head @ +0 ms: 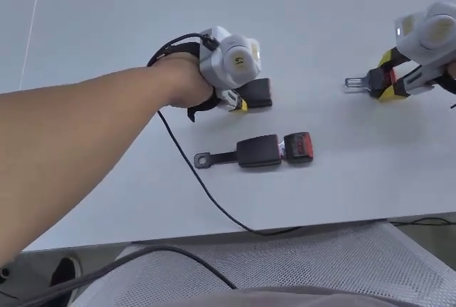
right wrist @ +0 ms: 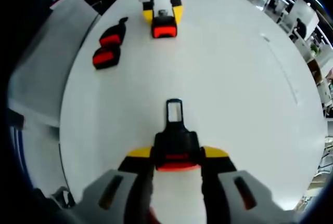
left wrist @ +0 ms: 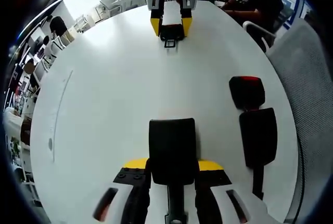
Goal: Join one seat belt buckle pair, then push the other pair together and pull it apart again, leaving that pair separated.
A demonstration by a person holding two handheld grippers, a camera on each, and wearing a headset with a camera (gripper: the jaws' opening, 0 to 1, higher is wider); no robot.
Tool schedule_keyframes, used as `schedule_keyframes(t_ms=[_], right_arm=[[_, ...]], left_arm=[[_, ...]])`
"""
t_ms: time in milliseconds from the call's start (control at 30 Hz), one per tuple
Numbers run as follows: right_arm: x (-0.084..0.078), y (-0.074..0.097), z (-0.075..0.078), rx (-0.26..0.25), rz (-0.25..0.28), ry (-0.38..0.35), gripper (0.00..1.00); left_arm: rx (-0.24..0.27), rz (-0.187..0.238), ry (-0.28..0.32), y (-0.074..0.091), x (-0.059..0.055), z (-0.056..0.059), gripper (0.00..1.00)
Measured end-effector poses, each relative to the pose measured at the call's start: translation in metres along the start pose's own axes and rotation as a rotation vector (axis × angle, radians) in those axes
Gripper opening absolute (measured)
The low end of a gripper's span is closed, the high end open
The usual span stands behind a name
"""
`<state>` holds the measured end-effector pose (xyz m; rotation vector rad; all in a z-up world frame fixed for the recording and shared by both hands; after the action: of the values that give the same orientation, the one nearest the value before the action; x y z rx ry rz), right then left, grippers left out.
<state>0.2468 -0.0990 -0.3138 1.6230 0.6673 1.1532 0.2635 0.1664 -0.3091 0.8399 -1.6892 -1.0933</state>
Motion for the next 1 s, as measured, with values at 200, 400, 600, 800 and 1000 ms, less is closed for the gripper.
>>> schedule_keyframes(t_ms=[200, 400, 600, 800, 1000], right_arm=[[0.001, 0.000, 0.002, 0.007, -0.010, -0.020, 0.38], [0.004, 0.000, 0.005, -0.031, -0.008, -0.005, 0.44], [0.012, 0.014, 0.002, -0.092, 0.077, -0.037, 0.50], [0.023, 0.035, -0.023, -0.106, 0.216, -0.128, 0.55], [0.028, 0.045, -0.063, -0.096, 0.290, -0.176, 0.60]], left_arm=[[-0.007, -0.022, -0.031, 0.000, 0.003, -0.001, 0.33], [0.021, -0.027, -0.045, 0.001, 0.003, -0.001, 0.36], [0.077, -0.043, -0.103, 0.015, 0.011, 0.000, 0.45], [0.173, 0.050, 0.071, 0.039, 0.019, 0.011, 0.48], [0.272, 0.140, 0.160, 0.060, 0.023, 0.036, 0.55]])
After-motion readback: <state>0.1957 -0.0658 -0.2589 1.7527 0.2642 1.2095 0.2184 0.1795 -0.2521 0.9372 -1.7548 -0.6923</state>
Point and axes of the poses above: the centre of the closed fingertips' face, and the gripper's own axes: y roughly backward along the fingers, z roughly to its right, x roughly out of its top, the point moved 6 cm from there along y, roughly backward along the fingers, and after that the axes turned 15 degrees about -y, right-handed, at the moved point
